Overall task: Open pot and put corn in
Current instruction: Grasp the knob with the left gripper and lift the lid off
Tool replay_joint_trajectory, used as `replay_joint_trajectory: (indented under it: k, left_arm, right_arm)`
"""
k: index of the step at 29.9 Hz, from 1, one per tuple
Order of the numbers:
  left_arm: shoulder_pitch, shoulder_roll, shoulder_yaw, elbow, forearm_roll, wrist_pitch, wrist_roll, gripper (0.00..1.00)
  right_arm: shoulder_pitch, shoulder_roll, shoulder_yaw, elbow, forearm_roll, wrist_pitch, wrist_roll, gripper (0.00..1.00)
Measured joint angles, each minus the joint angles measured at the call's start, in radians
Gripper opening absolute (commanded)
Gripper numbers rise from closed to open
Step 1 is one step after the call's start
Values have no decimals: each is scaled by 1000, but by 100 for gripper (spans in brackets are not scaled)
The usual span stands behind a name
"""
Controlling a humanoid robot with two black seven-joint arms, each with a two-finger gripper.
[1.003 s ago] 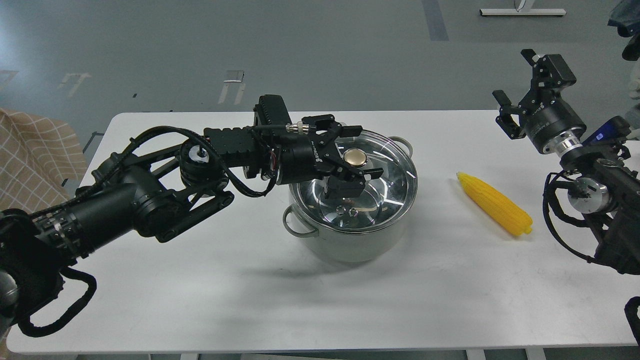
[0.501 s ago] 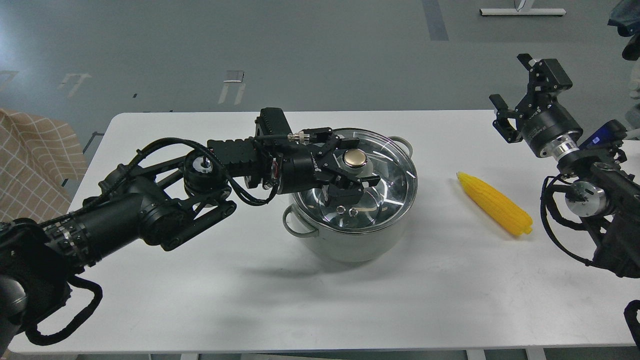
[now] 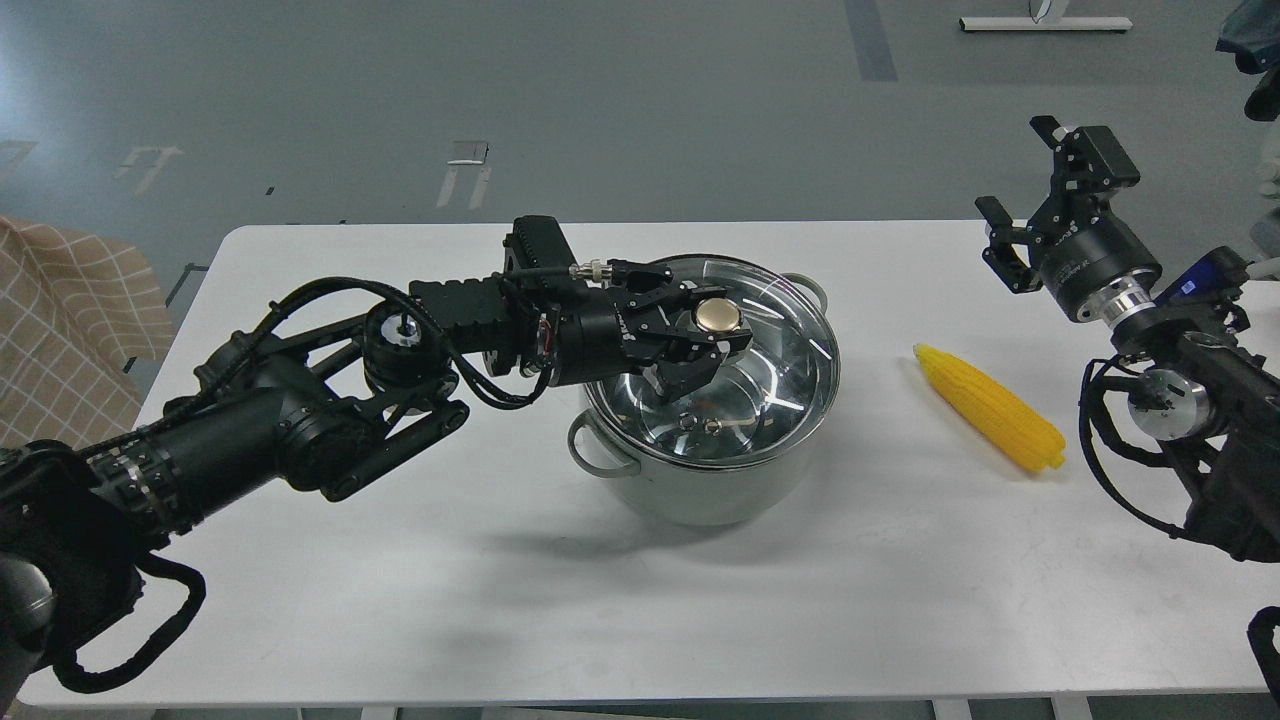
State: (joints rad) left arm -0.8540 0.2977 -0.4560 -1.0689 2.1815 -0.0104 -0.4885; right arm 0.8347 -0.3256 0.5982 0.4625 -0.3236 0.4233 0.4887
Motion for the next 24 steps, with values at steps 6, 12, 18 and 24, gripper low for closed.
replay_joint_trajectory:
  k: [6,12,18,24]
  left_arm:
    - [-59,22,-5,-13,-44,1,-1,0]
    - [-156,193,-7,-112,-160,-13,-1,0]
    - [-142,543,1,-261,-292,1,0,0]
    - [62,744,11,-262,-369,225,0,0]
  right_arm:
    - [-2,0,0,1,0,0,0,100]
    - [-2,-4,0,6,0,0,0,100]
    - [-8,-19,0,10,0,0,0,100]
    - [-11,-19,0,12,-2,2,0,100]
